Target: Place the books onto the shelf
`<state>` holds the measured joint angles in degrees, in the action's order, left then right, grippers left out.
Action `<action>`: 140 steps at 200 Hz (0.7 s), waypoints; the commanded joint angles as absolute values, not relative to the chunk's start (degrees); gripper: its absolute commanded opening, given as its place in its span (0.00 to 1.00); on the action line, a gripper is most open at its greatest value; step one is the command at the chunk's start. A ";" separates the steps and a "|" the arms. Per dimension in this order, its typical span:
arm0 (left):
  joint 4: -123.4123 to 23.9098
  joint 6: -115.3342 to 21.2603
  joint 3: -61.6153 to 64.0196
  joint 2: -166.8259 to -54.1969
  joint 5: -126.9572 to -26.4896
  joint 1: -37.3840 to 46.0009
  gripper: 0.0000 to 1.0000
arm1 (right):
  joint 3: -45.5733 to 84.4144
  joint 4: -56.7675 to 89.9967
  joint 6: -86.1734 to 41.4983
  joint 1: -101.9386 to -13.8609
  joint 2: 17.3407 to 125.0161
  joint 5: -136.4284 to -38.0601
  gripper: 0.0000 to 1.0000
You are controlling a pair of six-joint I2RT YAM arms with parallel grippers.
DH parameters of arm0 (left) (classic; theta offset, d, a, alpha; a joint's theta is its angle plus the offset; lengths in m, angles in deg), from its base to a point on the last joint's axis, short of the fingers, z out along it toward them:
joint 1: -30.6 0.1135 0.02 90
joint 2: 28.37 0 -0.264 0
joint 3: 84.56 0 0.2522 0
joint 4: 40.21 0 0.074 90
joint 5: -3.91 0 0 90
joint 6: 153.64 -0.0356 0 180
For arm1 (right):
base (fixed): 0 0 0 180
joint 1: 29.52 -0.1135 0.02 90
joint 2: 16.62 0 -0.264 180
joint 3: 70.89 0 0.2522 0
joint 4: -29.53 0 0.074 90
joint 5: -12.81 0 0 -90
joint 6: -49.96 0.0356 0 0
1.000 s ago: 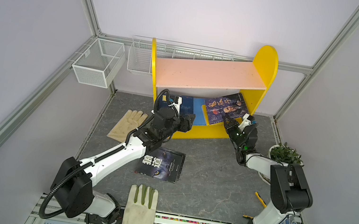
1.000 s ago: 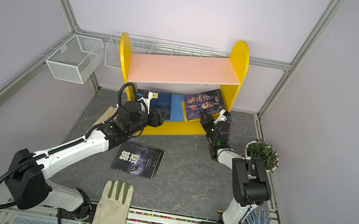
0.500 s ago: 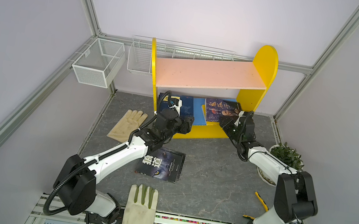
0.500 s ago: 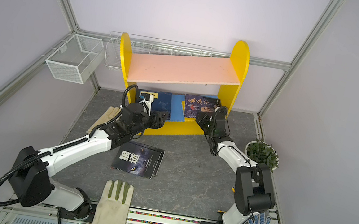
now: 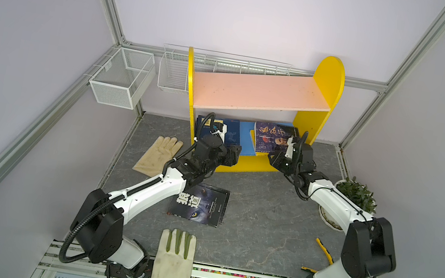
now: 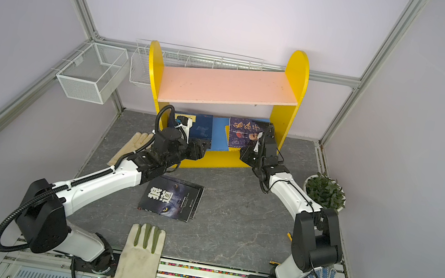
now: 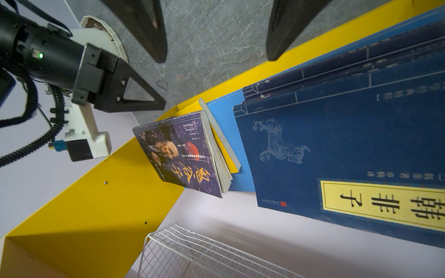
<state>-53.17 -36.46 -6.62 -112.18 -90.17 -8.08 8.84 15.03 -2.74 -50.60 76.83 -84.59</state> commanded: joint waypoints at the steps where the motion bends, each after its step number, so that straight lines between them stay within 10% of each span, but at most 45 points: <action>1: -54.13 -35.50 -4.89 -112.96 -90.64 -8.07 0.65 | 10.46 13.85 -4.96 -52.03 79.35 -87.30 0.20; 140: -66.21 -34.76 -9.31 -108.93 -96.09 -4.18 0.64 | 15.38 19.71 1.26 -50.88 85.55 -82.11 0.20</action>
